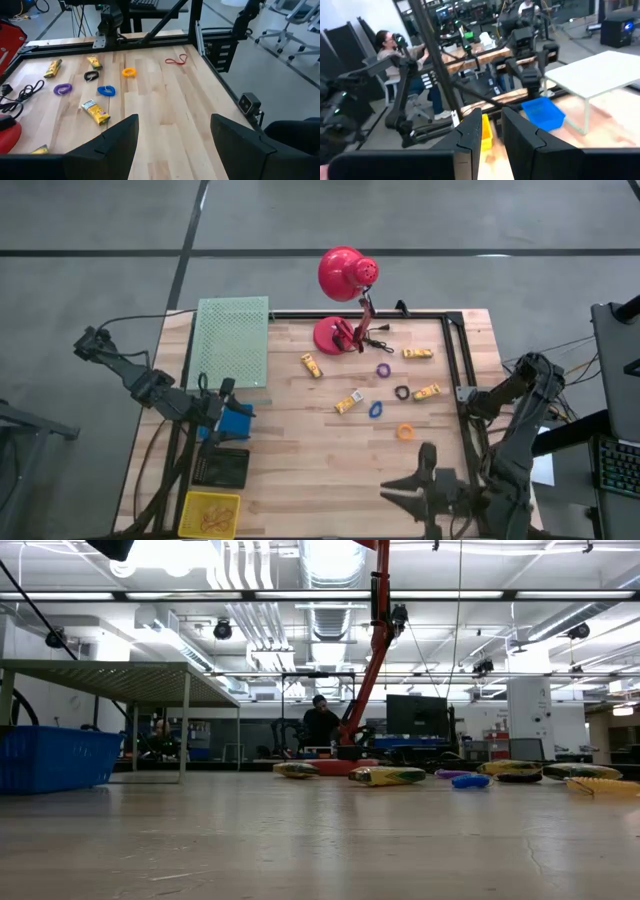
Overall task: Pick & Place Office Desk Supplies
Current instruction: Put the red rubber band into the yellow bin
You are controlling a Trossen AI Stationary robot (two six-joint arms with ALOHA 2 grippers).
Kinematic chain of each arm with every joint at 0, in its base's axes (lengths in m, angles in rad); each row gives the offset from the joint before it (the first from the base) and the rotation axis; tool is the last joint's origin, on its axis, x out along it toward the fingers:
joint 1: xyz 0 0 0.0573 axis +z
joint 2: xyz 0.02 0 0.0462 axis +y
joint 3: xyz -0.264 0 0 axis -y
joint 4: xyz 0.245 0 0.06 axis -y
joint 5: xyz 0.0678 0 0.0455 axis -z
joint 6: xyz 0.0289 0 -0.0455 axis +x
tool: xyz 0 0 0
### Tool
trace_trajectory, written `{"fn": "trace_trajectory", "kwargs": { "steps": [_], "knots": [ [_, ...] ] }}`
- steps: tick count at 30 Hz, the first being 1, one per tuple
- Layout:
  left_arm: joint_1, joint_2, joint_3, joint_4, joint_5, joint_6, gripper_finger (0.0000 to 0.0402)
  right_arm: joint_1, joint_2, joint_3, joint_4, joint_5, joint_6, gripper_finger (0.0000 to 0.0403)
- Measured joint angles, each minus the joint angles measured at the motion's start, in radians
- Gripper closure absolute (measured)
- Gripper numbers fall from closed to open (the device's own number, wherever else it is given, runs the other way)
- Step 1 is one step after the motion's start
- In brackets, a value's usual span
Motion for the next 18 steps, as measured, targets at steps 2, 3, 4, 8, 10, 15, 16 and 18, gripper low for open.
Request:
{"fn": "trace_trajectory", "kwargs": {
  "steps": [2,3,4,8,10,15,16,18],
  "knots": [
    [0.0,0.0,0.0,-0.012,0.0,0.0,0.0148,0.01,0.022,0.024,-0.049,0.0,0.05,0.033],
    [0.0,0.0,0.0,-0.015,0.0,0.0,0.0148,0.015,0.031,0.038,-0.075,-0.001,0.087,0.033],
    [0.0,0.0,0.0,-0.021,0.0,0.0,0.0149,0.019,0.039,0.052,-0.108,-0.001,0.13,0.033],
    [0.0,0.0,0.0,-0.032,0.0,0.0,0.0149,0.038,0.077,0.114,-0.273,-0.011,0.329,0.033],
    [0.0,0.0,0.0,-0.032,0.0,0.0,0.0149,0.042,0.097,0.146,-0.365,-0.045,0.423,0.033],
    [0.0,0.0,0.0,-0.031,0.0,0.0,0.0149,0.041,0.15,0.198,-0.493,-0.162,0.607,0.033],
    [0.0,0.0,0.0,-0.032,0.0,0.0,0.0149,0.041,0.159,0.201,-0.493,-0.19,0.632,0.033],
    [0.0,0.001,0.0,-0.034,0.0,0.0,0.0149,0.041,0.176,0.208,-0.493,-0.251,0.68,0.033]
  ]
}}
